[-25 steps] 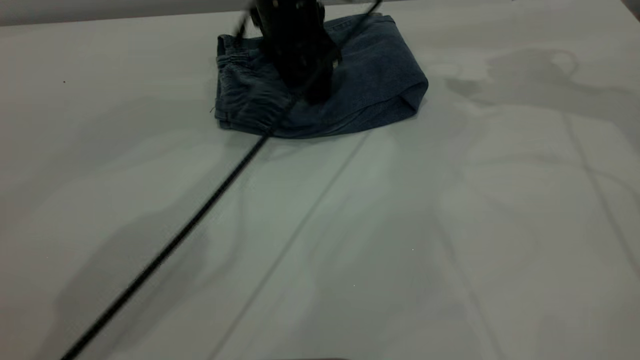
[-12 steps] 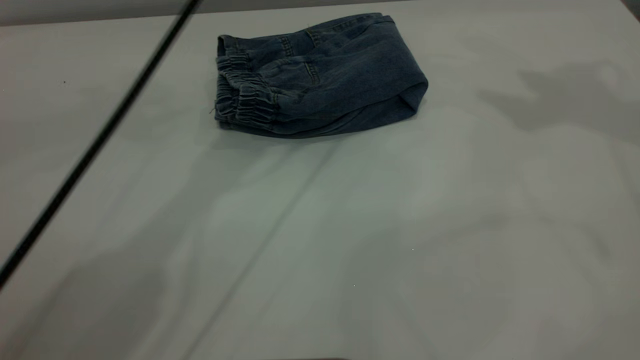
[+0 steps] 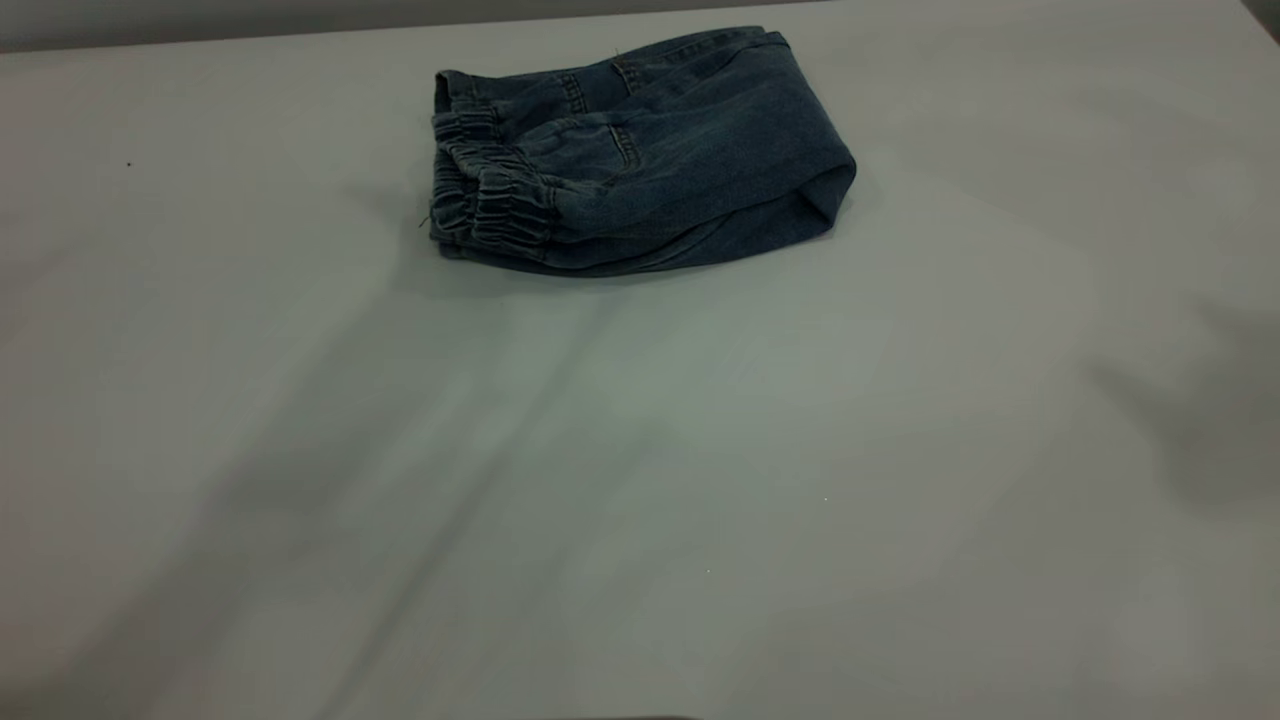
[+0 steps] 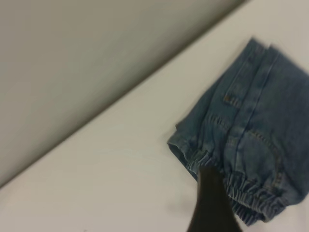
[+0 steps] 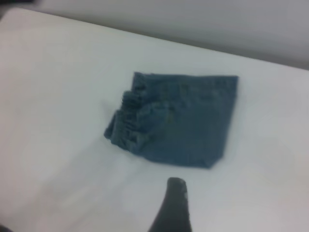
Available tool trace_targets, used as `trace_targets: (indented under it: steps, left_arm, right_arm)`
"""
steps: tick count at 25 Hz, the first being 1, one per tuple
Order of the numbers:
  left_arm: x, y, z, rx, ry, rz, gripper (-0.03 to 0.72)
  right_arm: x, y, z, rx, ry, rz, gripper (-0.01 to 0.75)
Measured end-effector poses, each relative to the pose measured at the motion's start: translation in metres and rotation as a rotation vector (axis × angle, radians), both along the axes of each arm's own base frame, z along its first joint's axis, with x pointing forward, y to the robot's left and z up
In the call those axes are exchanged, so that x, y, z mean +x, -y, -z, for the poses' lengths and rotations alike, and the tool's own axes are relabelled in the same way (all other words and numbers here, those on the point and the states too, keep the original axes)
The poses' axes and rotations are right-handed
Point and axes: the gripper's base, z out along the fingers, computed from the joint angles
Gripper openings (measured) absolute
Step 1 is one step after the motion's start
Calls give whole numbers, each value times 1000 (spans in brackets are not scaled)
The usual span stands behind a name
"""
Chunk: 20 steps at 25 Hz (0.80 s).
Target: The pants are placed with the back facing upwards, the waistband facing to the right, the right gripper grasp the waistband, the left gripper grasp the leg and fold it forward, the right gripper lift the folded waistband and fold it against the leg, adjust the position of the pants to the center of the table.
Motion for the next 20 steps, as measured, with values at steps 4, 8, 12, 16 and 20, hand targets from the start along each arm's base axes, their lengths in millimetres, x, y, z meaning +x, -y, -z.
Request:
trace_targets:
  steps: [4,8,12,16,20]
  left_arm:
    - [-68,-36,-45,-48,71,4,440]
    - [-146,-76,-62,-82,119,3,440]
    - [-224,-118,-58,-150,169,-22,440]
    - [-303,-160,-31,-219,240,-37,440]
    - [-372,-196,12,-291,351,-29,440]
  right_arm:
    - [-49,-1,-21,-17,57,60,580]
    - [-93,-6,-36,-5,153,80,580]
    - [-130,-9,-30,13,184,101,580]
    - [-158,-11,-3,12,164,121,580]
    - [-183,-12,24,-1,161,129,580]
